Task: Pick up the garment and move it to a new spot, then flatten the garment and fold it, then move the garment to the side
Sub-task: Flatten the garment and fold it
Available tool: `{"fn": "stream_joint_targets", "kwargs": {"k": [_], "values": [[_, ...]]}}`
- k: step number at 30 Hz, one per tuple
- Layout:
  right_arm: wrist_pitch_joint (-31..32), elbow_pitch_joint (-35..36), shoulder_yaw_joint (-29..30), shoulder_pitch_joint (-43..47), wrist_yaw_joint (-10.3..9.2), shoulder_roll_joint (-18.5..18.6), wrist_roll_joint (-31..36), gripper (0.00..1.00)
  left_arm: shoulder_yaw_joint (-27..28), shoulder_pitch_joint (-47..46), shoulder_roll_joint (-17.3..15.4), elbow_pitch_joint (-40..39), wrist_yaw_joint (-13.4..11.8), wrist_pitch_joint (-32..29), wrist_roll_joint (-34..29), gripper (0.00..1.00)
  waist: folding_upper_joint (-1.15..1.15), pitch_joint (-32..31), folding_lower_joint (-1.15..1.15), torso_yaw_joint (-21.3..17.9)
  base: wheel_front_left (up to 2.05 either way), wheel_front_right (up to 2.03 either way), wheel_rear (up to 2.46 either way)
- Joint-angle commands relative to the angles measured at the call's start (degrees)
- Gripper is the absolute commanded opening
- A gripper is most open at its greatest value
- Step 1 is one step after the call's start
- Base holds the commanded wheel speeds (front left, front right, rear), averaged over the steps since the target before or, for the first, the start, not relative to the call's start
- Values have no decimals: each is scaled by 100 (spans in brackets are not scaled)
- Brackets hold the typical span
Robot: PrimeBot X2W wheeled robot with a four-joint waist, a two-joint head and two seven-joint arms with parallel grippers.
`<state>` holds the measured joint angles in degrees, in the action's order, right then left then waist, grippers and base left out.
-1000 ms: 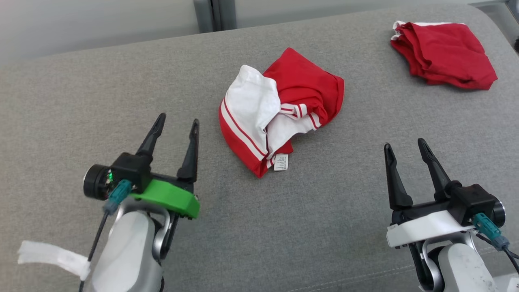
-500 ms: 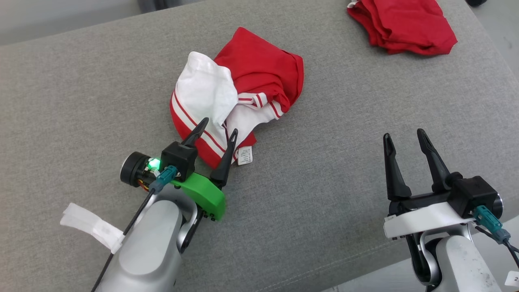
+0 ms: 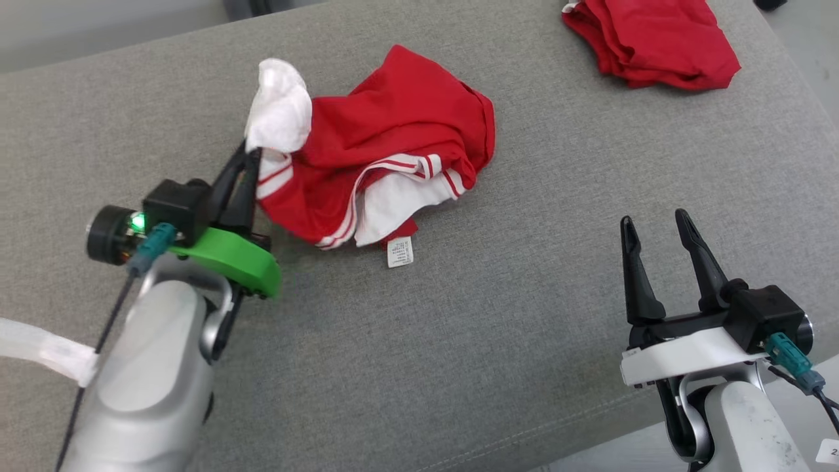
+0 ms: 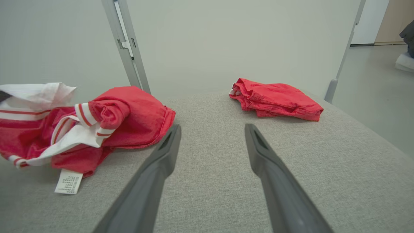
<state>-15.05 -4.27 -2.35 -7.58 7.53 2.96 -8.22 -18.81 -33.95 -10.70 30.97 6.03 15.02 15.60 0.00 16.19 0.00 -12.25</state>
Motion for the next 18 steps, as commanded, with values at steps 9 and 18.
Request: {"fn": "stream_joint_targets", "kwargs": {"k": [9, 18], "values": [[-16, -4, -45, 7, -6, -4, -24, 100, 835, -348, -1284, -375, -123, -18, 116, 0, 0, 2, 0, 51, 0, 0, 0], [-16, -43, -20, -111, -6, -5, -40, 100, 1102, -729, -1889, 318, -8, -96, 306, 0, 0, 216, 0, -11, 0, 0, 0]]}}
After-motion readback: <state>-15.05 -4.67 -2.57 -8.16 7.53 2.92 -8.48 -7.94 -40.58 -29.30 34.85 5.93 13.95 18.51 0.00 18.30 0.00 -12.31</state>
